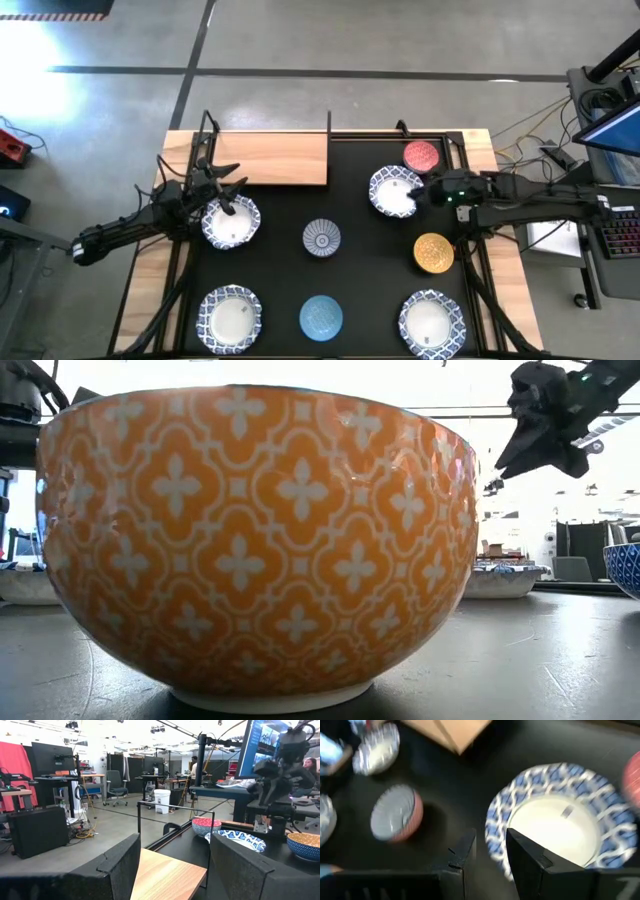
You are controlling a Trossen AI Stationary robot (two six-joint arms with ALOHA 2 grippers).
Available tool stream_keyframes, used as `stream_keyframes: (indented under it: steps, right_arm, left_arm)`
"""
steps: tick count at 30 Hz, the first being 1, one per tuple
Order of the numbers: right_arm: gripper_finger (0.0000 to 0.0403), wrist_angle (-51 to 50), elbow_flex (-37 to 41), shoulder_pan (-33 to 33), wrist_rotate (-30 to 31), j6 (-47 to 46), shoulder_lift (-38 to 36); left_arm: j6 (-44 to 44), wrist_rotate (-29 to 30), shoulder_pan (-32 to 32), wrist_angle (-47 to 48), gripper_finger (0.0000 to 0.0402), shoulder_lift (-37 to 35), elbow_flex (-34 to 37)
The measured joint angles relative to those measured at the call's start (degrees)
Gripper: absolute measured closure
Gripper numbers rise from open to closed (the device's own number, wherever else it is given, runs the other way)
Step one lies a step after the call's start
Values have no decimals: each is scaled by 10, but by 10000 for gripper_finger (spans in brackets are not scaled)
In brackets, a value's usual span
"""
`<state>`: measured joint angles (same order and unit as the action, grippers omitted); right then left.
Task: Place and stack bowls onto a shelf
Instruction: Put the top right white patterned bowl on the shelf
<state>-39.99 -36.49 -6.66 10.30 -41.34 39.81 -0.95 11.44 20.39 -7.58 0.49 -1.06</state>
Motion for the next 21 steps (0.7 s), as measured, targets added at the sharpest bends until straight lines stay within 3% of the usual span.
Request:
stream_keyframes:
  steps: [10,15,21]
  right_arm:
    - [315,-6,-52,0,-32,62,147]
    - [333,-69,-100,0,-34,91,204]
    - [292,-105,-134,0,-69,136,266]
  left_arm:
    - [0,0,0,0,177,0,0]
    - [0,0,0,2,177,0,0]
    - [0,0,0,4,177,0,0]
